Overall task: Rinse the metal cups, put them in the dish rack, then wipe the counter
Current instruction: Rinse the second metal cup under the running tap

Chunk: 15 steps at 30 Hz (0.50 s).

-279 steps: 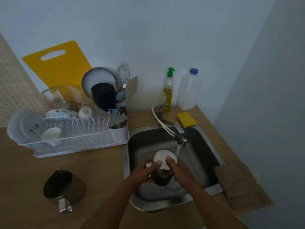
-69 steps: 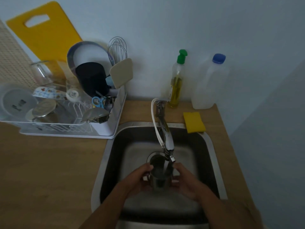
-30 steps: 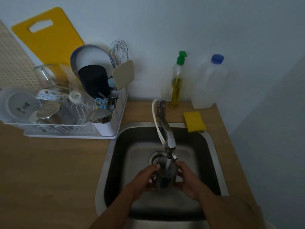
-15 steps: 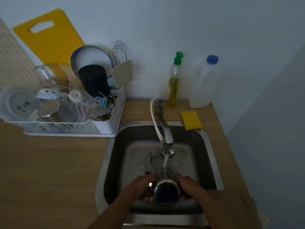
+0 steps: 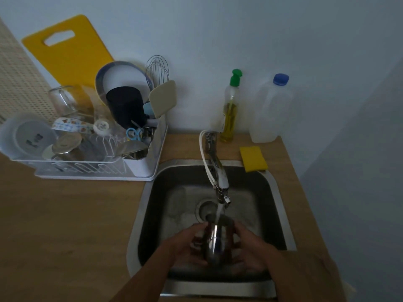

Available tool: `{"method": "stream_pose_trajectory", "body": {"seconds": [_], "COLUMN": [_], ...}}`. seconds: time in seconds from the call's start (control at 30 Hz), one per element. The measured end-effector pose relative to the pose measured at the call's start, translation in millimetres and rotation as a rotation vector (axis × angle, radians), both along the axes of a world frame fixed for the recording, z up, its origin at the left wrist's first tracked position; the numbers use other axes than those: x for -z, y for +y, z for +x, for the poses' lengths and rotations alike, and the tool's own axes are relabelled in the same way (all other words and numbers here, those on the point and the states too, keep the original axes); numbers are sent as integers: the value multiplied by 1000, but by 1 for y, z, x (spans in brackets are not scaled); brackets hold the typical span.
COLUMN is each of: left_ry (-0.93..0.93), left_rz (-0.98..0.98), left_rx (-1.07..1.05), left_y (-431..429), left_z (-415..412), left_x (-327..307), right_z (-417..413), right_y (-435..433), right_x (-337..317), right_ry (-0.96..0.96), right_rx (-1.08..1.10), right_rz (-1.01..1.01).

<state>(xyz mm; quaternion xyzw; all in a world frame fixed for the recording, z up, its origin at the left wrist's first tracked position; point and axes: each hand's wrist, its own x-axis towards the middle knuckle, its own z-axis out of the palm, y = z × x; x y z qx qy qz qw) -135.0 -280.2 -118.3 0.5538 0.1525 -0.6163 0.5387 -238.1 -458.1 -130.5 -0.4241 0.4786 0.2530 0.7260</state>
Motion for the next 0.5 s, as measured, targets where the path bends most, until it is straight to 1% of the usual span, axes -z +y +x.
{"method": "stream_pose_trajectory", "body": {"seconds": [0.03,0.1,0.17,0.23,0.33,0.4,0.5], "left_ry": [-58,-191,-297,-360,-348,-334,-331], "left_rz": [3,-7,-44,-67,-141,-152,-160], "left_rx": [-54,-113,-122,-152,-181,-147,-81], "left_y": [-3,-9,-14,-17,-18,-18,-23], "left_z": [-1,-2,-1,3,6,7,4], "left_x": [-1,-2,-7,-13,-15,-13,-9], "right_z": [2,8,14,18,18,14,6], "right_y": [3,6,10,10,7,2,-10], "right_x": [0,4,3,1,1,0,-4], "right_ry": [-48,-139,-211,-280,-365,-398,-376], "right_rx": [48,93,160,222,250,244,239], "right_rz": [31,17,-21,-34,-22,-13,-8]}}
